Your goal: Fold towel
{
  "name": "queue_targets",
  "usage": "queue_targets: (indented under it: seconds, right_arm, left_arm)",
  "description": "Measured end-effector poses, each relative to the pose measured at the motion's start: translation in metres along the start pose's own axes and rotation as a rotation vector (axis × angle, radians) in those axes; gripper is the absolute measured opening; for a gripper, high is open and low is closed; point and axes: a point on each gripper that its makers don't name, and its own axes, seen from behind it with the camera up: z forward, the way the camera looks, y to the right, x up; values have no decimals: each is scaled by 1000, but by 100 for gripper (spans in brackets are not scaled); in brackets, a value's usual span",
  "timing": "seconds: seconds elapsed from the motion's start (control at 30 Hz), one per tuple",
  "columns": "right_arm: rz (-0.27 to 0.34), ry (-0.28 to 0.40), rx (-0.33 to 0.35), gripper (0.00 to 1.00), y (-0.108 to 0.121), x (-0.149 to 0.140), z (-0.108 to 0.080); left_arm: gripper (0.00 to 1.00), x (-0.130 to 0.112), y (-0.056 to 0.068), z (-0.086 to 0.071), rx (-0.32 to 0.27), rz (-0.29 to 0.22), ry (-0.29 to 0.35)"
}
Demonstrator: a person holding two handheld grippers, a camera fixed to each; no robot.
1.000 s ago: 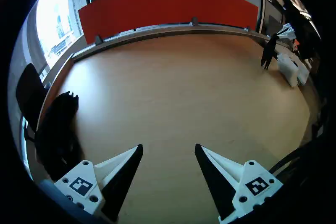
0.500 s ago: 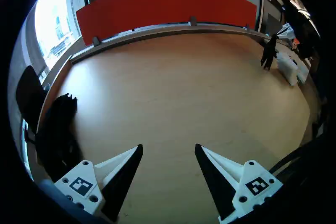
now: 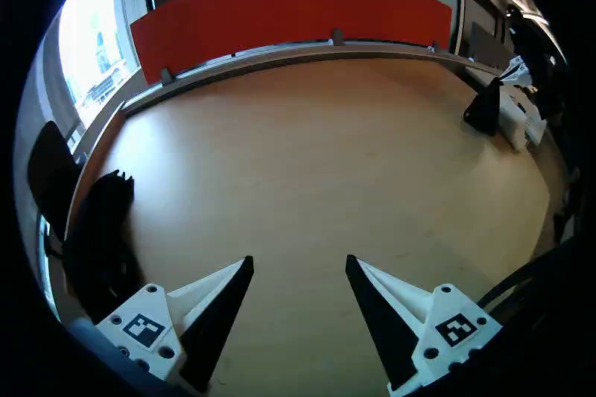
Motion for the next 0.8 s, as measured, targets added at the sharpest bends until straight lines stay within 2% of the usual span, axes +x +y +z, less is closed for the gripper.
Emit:
queue_targets:
  seconds: [0.37, 0.8]
  right_arm:
    - [53, -82, -4, 4, -13, -67, -2]
    - [143, -172, -38, 4, -18, -127, 9]
  left_arm:
    - [91, 2, 5, 1, -7, 14, 1]
    - [92, 0, 4, -3, -1, 23, -2]
